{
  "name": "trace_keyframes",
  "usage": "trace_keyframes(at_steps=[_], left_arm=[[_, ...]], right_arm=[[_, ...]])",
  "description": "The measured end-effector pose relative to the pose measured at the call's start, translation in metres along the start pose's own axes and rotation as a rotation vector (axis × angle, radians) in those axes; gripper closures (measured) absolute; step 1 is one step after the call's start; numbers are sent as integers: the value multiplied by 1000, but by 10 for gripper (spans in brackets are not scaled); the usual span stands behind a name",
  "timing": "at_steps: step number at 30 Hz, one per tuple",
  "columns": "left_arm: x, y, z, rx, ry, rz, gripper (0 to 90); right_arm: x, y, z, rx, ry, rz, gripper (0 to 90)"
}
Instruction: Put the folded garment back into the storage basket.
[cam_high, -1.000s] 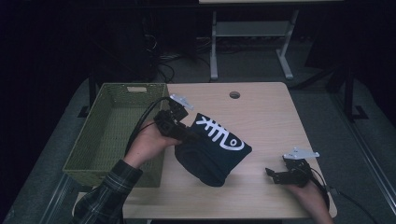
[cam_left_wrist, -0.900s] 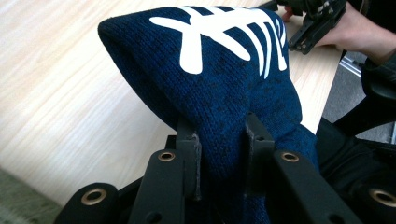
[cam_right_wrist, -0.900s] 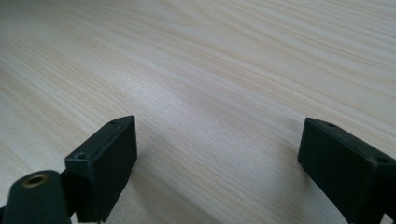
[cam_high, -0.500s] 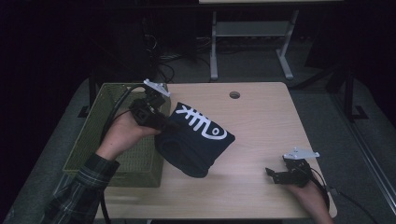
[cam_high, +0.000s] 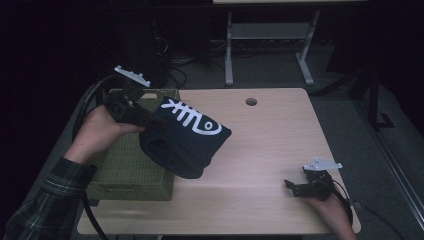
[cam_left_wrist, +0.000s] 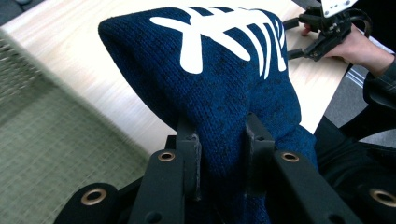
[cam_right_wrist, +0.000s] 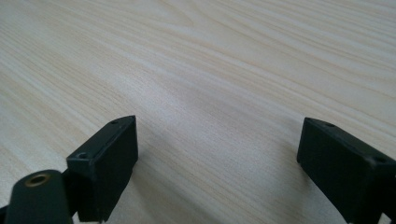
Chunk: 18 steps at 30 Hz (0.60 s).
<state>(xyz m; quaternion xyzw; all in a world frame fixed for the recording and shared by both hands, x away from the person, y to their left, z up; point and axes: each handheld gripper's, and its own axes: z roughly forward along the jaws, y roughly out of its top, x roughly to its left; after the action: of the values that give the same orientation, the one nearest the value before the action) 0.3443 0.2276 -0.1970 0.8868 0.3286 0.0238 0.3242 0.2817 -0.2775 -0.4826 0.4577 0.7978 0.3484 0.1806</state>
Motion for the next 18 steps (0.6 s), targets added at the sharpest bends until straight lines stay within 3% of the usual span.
trace_keyframes(at_steps=[9, 18], left_arm=[[20, -21, -38, -34, 54, -77, 732], [43, -48, -60, -50, 109, -148, 733]], right_arm=[[0, 0, 0, 1, -2, 4, 121], [0, 0, 0, 1, -4, 5, 122]])
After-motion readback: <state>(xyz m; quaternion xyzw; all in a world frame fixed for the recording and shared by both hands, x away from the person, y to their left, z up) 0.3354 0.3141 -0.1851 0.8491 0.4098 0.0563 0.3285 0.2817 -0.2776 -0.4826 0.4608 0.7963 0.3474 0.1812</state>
